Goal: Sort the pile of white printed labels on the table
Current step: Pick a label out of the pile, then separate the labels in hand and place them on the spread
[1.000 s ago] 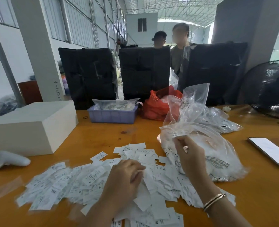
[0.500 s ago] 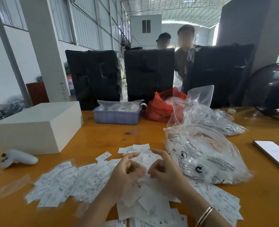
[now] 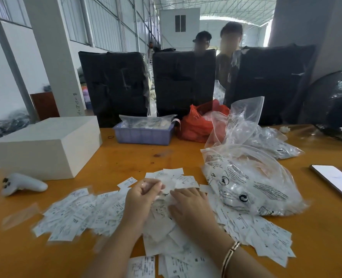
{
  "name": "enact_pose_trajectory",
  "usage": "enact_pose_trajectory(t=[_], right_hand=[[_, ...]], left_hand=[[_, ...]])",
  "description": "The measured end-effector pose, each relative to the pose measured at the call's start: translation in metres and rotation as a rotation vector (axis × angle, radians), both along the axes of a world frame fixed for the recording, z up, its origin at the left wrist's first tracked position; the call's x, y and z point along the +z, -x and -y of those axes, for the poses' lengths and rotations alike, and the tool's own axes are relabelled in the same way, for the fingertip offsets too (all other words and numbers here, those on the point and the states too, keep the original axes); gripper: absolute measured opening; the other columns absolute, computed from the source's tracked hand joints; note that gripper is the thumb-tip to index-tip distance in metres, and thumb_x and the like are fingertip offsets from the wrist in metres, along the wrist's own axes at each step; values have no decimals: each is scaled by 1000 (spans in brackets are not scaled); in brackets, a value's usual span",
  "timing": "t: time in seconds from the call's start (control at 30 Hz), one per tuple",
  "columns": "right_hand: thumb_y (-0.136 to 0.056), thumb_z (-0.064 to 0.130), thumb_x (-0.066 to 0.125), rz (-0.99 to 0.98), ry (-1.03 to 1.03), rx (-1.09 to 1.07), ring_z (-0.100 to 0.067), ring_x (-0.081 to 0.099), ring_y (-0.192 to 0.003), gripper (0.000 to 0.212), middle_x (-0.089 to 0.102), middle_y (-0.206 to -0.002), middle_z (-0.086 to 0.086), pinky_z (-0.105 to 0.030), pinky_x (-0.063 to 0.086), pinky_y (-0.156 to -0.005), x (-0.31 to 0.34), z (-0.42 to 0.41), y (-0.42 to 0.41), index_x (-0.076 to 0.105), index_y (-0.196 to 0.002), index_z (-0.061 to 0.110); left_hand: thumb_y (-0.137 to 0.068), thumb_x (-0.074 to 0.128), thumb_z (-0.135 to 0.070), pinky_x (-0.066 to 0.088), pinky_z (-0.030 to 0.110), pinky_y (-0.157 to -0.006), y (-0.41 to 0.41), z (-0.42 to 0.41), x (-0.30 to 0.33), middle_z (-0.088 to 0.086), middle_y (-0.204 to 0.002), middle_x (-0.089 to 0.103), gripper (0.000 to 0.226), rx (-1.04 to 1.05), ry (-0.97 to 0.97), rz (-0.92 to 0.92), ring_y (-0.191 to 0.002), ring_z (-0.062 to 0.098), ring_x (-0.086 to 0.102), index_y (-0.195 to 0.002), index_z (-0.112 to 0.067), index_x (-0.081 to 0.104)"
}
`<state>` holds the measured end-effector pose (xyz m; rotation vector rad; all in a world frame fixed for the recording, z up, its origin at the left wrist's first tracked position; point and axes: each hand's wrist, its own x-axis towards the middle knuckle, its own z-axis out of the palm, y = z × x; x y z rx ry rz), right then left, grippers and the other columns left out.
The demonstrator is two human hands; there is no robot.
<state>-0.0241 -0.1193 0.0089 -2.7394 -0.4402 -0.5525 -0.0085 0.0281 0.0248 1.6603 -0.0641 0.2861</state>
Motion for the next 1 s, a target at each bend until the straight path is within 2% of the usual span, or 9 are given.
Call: enact_pose_trajectory(t=[0.1, 0.2, 0.27, 0.33, 0.43, 0.53, 0.6, 0.77, 1.0], right_hand=[[-96, 37, 37, 88, 82, -25, -17, 57, -100, 31, 66, -104, 6, -34, 33, -91, 1, -7, 4, 64, -104, 23], [-96, 30, 38, 129, 12, -22, -15, 57, -83, 32, 66, -86, 6, -32, 38, -89, 4, -6, 5, 63, -80, 20], [-96, 28, 46, 120, -249, -8, -7, 53, -86, 24, 63, -89, 12, -23, 38, -89, 7, -4, 4, 66, -86, 19], [-94, 22, 55, 80, -591, -32, 0, 50, -78, 14, 60, -83, 16, -11, 38, -74, 11, 1, 6, 65, -85, 22], [-93, 18, 55, -60, -1087, -74, -4, 45, -54, 15, 57, -61, 11, -15, 37, -51, 12, 13, 11, 62, -80, 22], [-91, 9, 58, -138, -1444, -23, -7, 52, -51, 5, 62, -61, 4, -18, 43, -47, 15, 19, 15, 60, -88, 12], [-88, 1, 59, -196, -1593, 27, -13, 59, -55, 9, 65, -67, -4, -21, 49, -51, 16, 20, 14, 57, -93, 8], [-87, -6, 58, -229, -1689, 96, -21, 68, -67, 25, 69, -70, -5, -23, 55, -58, 18, 19, 13, 56, -104, 12], [-86, -8, 57, -227, -1699, 161, -20, 67, -64, 29, 67, -69, -7, -23, 54, -58, 19, 20, 14, 57, -107, 11]], left_hand=[[-88, 67, -17, 48, 9, -56, -1, 0, 0, -14, -81, 74, 4, 18, 37, -15, -73, 0, 69, -91, -19, 67], [-88, 65, -7, 49, 11, -55, -2, -1, -1, -11, -85, 74, 8, -10, 86, -32, -74, 6, 71, -93, -13, 63], [-87, 65, -4, 52, 14, -58, -2, -3, 0, -9, -88, 74, 14, -51, 123, -55, -77, 10, 72, -95, -14, 62], [-86, 67, -4, 54, 16, -61, -1, -3, 1, -9, -88, 74, 20, -85, 134, -83, -80, 11, 72, -99, -19, 63], [-84, 69, -2, 55, 19, -66, 1, -2, 0, -3, -87, 73, 24, -148, 169, -111, -83, 14, 72, -100, -20, 67], [-81, 73, -5, 55, 21, -69, 3, 1, 1, -7, -85, 73, 26, -184, 166, -109, -84, 12, 72, -99, -24, 69], [-80, 74, -6, 54, 19, -67, 6, 2, 2, -10, -82, 72, 27, -202, 151, -101, -82, 8, 70, -97, -27, 70], [-81, 71, -1, 52, 16, -67, 10, 5, 6, -4, -85, 65, 29, -248, 159, -80, -84, 13, 66, -97, -25, 70], [-81, 70, 0, 50, 13, -65, 13, 5, 9, -2, -86, 61, 28, -254, 142, -66, -81, 12, 62, -98, -23, 69]])
